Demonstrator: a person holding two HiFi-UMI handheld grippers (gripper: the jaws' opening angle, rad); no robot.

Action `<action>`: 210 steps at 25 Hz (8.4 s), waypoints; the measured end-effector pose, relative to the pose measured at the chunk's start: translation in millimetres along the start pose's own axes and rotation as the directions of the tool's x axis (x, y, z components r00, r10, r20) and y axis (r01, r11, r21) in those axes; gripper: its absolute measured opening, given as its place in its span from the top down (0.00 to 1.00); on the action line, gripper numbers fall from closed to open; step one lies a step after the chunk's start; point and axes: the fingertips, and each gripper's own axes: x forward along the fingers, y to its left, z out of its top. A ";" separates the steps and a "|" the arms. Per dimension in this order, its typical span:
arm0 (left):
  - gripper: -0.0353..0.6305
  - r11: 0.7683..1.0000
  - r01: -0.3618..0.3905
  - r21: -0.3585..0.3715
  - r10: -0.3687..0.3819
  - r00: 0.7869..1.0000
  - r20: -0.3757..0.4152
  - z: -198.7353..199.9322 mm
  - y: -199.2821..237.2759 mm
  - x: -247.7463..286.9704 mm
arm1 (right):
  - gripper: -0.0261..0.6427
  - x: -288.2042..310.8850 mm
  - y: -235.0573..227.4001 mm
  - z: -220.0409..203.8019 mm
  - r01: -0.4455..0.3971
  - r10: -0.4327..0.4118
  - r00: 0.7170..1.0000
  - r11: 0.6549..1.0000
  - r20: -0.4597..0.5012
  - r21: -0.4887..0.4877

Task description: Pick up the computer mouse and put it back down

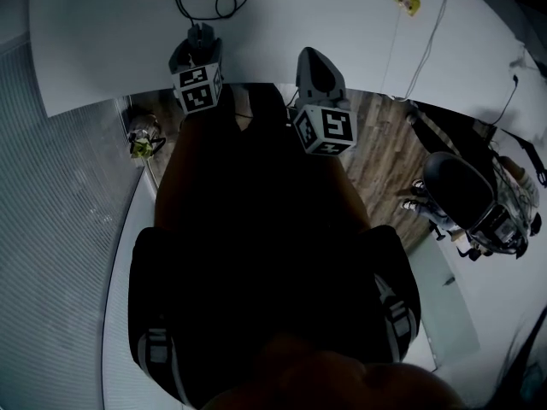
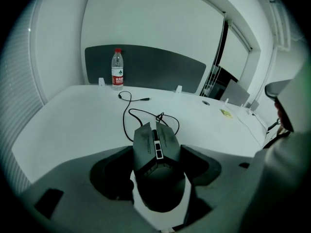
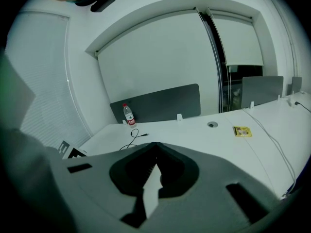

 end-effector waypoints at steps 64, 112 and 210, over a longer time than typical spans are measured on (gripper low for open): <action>0.50 0.991 0.033 0.133 -0.117 0.703 0.701 201.5 -29.4 -312.4 | 0.96 -71.5 61.0 112.3 -0.054 0.081 0.944 0.994 0.319 -0.095; 0.50 0.985 0.075 0.158 -0.155 0.793 0.589 187.9 -36.8 -255.9 | 0.96 -55.6 46.1 116.6 -0.026 0.051 0.951 0.996 0.304 -0.085; 0.50 0.994 0.033 0.104 -0.020 0.992 -0.121 -51.7 18.0 27.5 | 0.96 -30.8 29.2 84.8 0.022 -0.007 0.978 0.997 0.208 -0.069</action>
